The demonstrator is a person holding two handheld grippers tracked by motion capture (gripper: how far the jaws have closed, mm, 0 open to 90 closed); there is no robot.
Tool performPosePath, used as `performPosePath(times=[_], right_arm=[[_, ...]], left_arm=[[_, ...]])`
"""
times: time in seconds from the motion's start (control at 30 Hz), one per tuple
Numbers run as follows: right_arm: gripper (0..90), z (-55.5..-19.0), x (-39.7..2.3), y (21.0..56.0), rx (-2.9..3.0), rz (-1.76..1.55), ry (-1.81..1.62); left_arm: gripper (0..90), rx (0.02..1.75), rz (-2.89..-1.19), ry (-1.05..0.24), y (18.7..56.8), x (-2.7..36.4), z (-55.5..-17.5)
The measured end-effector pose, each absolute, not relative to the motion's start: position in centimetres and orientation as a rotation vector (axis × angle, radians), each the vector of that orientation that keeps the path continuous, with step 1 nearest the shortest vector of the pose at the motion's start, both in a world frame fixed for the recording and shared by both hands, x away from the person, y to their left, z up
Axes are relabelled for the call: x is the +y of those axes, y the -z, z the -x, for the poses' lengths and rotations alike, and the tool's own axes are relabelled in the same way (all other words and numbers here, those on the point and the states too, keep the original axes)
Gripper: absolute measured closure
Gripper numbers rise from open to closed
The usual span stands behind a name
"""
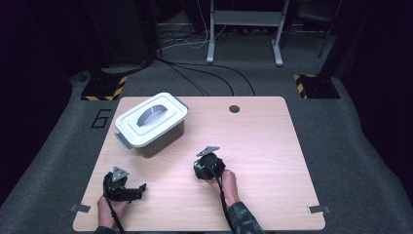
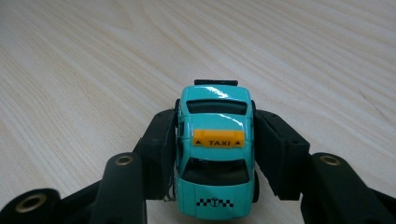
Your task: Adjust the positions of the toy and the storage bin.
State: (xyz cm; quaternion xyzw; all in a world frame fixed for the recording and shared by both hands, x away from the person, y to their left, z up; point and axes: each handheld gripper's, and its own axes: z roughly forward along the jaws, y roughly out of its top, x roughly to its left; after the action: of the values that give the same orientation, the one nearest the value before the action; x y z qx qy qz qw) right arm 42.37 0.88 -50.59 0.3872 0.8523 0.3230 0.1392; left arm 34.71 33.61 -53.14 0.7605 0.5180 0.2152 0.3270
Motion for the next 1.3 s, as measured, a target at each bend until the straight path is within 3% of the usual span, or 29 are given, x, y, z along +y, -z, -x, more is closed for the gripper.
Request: performPosePath(times=[0.43,0.5,0.63,0.7,1.3], right_arm=[[48.6,-42.5,0.7,51.0,2.478,-1.141,-0.92],[41.6,-42.3,0.5,50.9,2.467,-1.147,-0.924],[44.0,-42.1,0.3,50.9,2.46,-1.155,-0.924],[51.7,-42.0,0.2,50.9,2.462,-1.153,-0.946],[52.7,-41.5,-1.4,49.9,2.402,-1.147,-0.98]], left_arm=[[1.4,1.357,-1.991,-0.563,53.1,33.6,-34.7],[1.4,1.357,-1.991,-0.564,53.1,33.6,-34.7],[1.4,1.357,-1.991,-0.564,53.1,33.6,-34.7],[1.4,1.357,-1.992,-0.564,53.1,33.6,-34.7],[1.7,1.358,-1.991,-0.565,53.1,33.6,-34.7]])
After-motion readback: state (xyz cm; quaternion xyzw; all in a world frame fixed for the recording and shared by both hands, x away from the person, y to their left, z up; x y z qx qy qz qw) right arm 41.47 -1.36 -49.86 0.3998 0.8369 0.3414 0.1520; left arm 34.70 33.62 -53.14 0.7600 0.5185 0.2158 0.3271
